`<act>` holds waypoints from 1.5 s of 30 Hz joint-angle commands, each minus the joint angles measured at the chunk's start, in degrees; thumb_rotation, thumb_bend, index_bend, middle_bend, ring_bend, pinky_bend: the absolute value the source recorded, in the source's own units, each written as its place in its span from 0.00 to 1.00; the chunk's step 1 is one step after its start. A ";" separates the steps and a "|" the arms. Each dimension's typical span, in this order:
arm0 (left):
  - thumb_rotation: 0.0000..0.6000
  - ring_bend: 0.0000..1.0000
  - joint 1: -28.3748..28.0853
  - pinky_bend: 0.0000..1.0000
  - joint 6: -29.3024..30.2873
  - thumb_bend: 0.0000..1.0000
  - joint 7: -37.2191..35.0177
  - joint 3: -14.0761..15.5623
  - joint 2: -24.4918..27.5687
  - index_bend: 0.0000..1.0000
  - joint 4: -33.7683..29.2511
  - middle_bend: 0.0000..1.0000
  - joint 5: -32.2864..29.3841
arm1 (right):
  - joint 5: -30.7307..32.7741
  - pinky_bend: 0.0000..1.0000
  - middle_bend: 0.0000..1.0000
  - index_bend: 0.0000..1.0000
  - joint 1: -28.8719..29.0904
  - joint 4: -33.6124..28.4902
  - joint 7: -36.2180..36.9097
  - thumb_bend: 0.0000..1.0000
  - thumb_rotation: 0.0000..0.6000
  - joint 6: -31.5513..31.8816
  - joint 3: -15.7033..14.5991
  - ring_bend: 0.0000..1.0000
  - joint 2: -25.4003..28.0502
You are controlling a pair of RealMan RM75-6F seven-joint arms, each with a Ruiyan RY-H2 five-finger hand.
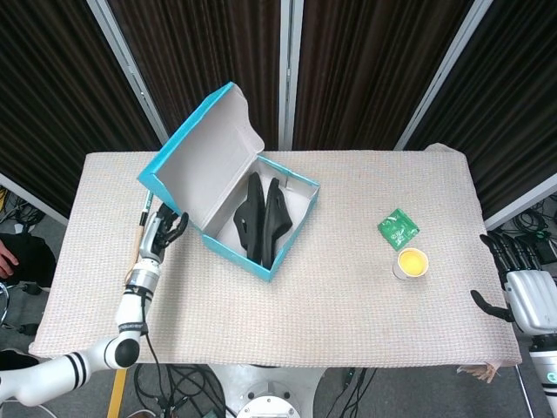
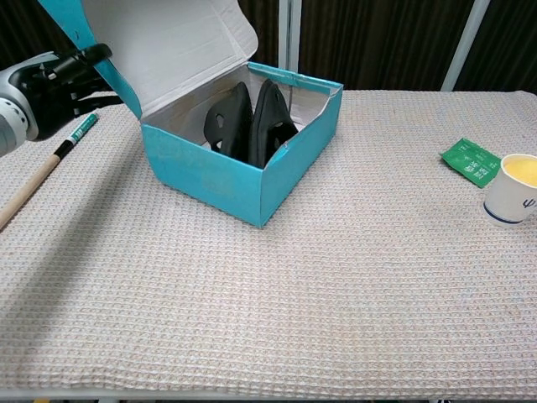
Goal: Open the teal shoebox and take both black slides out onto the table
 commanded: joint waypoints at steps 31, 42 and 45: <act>0.00 0.00 2.55 0.07 1.87 0.04 38.72 5.44 7.55 0.03 -6.04 0.00 -8.39 | -0.04 0.00 0.05 0.05 -0.02 1.41 1.59 0.17 1.00 -0.14 -0.12 0.00 -0.29; 0.58 0.00 3.70 0.17 5.72 0.04 49.07 8.32 12.78 0.08 -12.08 0.05 -7.82 | 0.04 0.00 0.05 0.05 0.21 2.03 1.89 0.17 1.00 -0.67 -0.19 0.00 -0.68; 0.86 0.06 3.31 0.30 9.36 0.05 48.52 8.17 12.03 0.17 -10.99 0.13 -0.56 | -0.14 0.00 0.05 0.05 0.45 1.93 1.65 0.17 1.00 -0.94 -0.18 0.00 -0.68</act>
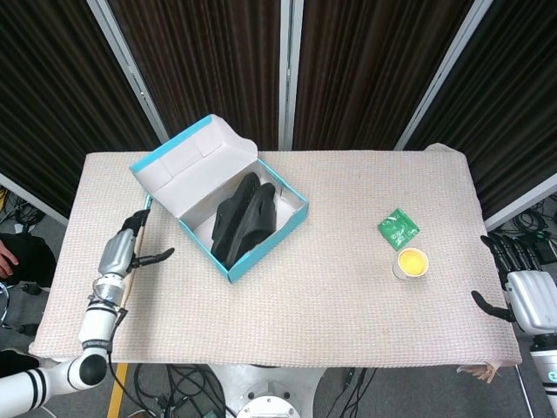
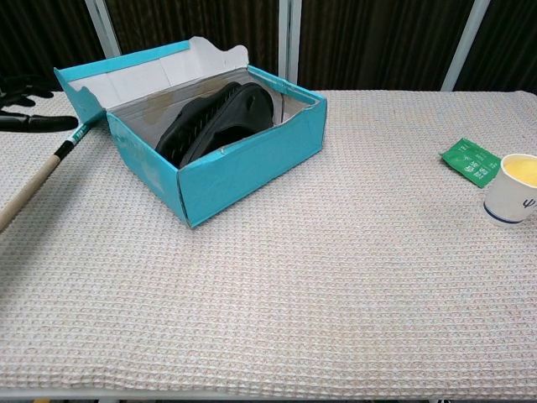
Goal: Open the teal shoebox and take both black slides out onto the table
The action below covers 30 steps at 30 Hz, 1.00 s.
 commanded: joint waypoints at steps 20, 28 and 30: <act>1.00 0.22 -19.62 0.47 -12.11 0.18 14.54 -6.67 -4.37 0.23 6.82 0.26 -5.10 | -0.03 0.00 0.05 0.05 -0.13 -0.33 -0.10 0.17 1.00 0.28 -0.04 0.00 0.70; 1.00 0.22 -23.37 0.46 -10.57 0.18 18.80 -5.90 -6.22 0.20 6.98 0.24 -5.61 | -0.18 0.00 0.05 0.05 0.18 -0.04 0.07 0.17 1.00 -0.06 0.00 0.00 0.44; 1.00 0.22 -24.45 0.43 -10.91 0.19 19.50 -5.10 -7.40 0.20 8.50 0.24 -4.44 | -0.24 0.00 0.05 0.05 0.22 -0.05 0.07 0.17 1.00 -0.09 -0.02 0.00 0.46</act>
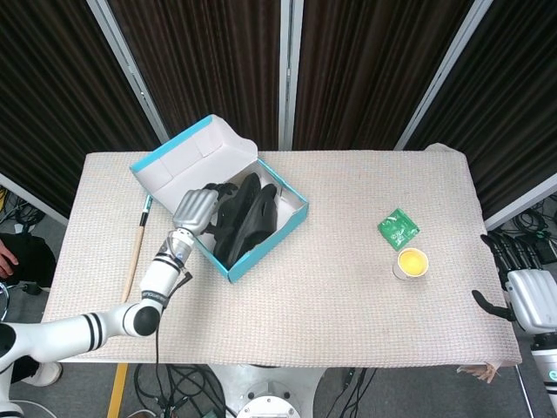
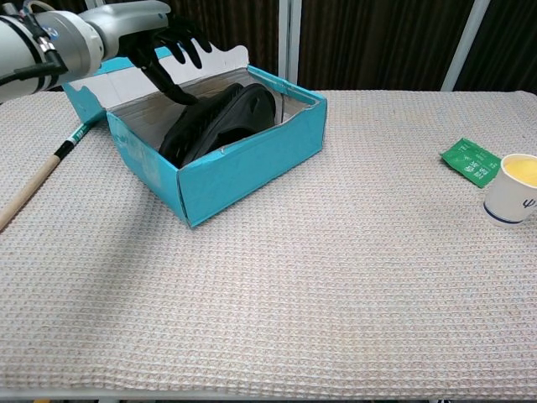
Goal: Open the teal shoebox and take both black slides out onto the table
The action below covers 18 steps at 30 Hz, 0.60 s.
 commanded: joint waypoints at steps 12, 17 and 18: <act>0.74 0.12 -7.18 0.27 -1.80 0.17 5.31 3.38 -6.38 0.14 9.61 0.17 6.82 | 0.54 0.00 0.05 0.05 -0.10 0.21 0.18 0.17 1.00 -0.26 -0.02 0.00 0.15; 0.70 0.09 -8.74 0.25 -2.27 0.16 8.54 3.46 -6.81 0.12 9.42 0.14 4.26 | 0.71 0.00 0.05 0.05 -0.11 0.59 0.64 0.17 1.00 -0.35 0.00 0.00 0.21; 0.70 0.09 -8.98 0.25 -2.05 0.16 9.45 3.77 -6.92 0.11 9.63 0.14 4.15 | 0.75 0.00 0.05 0.05 -0.09 0.66 0.75 0.17 1.00 -0.39 0.02 0.00 0.24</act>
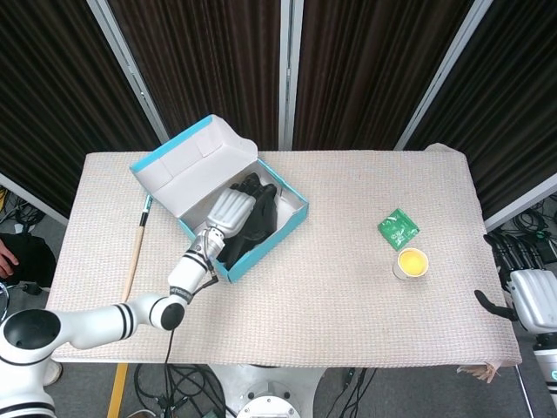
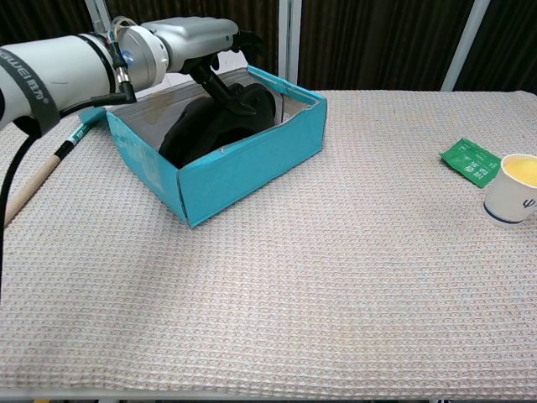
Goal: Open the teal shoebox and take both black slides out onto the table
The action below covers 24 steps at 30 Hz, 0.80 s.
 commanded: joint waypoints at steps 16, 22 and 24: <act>0.76 0.09 -2.75 0.25 1.34 0.16 8.93 2.49 -2.97 0.10 4.06 0.11 -3.77 | 0.31 0.00 0.05 0.05 0.01 1.15 1.14 0.17 1.00 -0.29 0.04 0.00 -0.10; 0.75 0.09 -3.18 0.25 1.55 0.16 10.88 3.20 -2.87 0.10 3.93 0.11 -4.11 | 0.34 0.00 0.05 0.05 0.06 1.27 1.25 0.17 1.00 -0.42 0.04 0.00 -0.14; 0.75 0.09 -3.31 0.25 1.87 0.16 12.05 3.85 -3.29 0.10 4.56 0.11 -4.09 | 0.28 0.00 0.05 0.05 0.04 1.33 1.30 0.17 1.00 -0.36 0.02 0.00 -0.23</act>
